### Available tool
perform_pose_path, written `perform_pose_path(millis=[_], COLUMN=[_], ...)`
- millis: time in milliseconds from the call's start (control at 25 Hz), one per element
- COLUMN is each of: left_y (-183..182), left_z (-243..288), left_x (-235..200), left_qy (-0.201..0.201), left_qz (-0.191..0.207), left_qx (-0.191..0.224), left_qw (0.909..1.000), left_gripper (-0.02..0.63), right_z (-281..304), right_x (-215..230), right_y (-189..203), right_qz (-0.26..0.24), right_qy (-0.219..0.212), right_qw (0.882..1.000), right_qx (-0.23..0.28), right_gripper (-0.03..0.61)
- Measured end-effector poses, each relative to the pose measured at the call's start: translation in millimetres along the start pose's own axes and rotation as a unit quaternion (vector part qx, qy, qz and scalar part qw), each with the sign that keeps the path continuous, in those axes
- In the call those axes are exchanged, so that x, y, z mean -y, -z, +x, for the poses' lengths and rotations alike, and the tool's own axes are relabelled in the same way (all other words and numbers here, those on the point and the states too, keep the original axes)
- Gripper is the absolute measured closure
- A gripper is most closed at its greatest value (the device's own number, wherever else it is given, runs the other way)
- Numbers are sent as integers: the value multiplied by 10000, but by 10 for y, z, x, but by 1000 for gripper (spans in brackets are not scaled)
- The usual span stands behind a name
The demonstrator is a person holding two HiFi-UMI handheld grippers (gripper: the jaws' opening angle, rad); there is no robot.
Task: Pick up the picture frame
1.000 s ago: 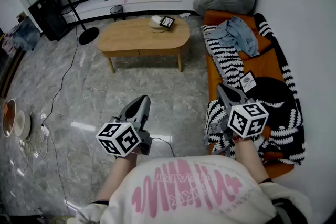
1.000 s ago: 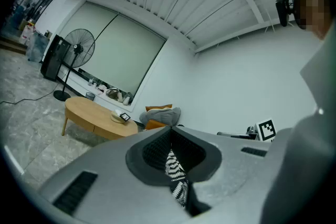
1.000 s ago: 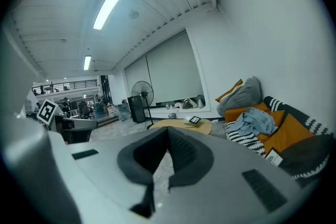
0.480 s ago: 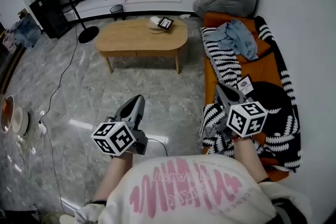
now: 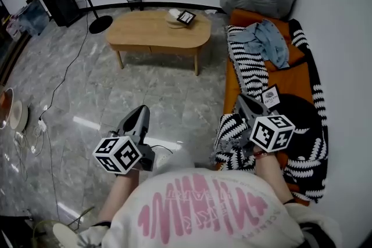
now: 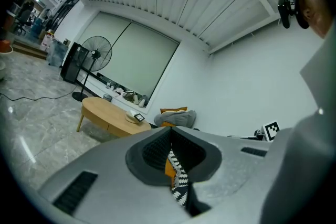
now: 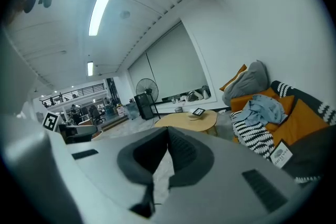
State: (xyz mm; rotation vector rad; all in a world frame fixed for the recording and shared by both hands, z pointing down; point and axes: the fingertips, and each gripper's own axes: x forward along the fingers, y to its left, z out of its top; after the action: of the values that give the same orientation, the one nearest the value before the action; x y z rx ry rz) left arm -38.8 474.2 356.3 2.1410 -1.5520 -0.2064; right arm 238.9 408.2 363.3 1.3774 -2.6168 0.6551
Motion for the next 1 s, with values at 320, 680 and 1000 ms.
perform_pose_path(millis=[320,680,1000], left_y=[-7,-473,-1080], left_z=[643,1746,2613], left_x=[-114,-447,-1087], left_qy=[106,638,598], left_qz=[-203,-279,-205], left_qx=[-204,-450,-406], left_qw=[9995,9966,9972], left_gripper=[612,611,612], right_z=[312,1216,2257], right_x=[266,549,606], right_y=[19,-489,-1094], right_qz=[143,299,154], right_qy=[45,251,116], right_qw=[9998,9992,9998], right_qx=[-146,-99,105], right_gripper=[572,572,572])
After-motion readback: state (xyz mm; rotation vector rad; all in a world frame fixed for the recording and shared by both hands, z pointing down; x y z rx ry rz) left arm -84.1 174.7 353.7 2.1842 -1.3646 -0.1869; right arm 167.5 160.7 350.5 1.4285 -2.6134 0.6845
